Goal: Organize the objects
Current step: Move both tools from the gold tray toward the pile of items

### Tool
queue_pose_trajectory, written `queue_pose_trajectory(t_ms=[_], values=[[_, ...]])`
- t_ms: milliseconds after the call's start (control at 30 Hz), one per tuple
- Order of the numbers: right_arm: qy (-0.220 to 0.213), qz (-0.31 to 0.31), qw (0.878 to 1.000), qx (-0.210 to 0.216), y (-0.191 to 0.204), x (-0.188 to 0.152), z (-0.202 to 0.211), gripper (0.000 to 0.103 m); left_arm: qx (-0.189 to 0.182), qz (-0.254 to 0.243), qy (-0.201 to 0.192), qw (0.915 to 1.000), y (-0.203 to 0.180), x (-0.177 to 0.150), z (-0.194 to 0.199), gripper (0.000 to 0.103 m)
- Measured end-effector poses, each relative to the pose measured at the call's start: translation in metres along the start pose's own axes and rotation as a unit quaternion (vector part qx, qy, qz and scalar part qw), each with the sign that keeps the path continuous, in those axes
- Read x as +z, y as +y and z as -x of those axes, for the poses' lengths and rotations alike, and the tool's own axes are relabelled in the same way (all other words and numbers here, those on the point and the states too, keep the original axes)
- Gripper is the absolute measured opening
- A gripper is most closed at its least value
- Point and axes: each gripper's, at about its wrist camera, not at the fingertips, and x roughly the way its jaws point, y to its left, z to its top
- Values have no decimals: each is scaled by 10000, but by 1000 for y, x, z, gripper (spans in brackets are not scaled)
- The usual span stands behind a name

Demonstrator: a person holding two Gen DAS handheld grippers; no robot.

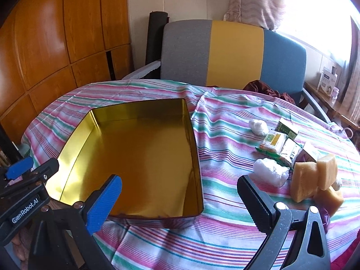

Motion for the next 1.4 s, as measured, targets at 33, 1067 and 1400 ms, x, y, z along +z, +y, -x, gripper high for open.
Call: queue_pose_trajectory(t_ms=[33,1067,1400], values=[[-1,-9,10000,-6,-2,0,0,103,-5,-23,7,10000,-2,0,0,63],[-130,-2113,9690,-1271,-264,9,54,103,-2709,-1907,539,9420,-157,14,12,66],[-145,-3403,9304,-1353,-356,-31,56,103,-3158,-2512,1467,9031,-260,10,-29,67]])
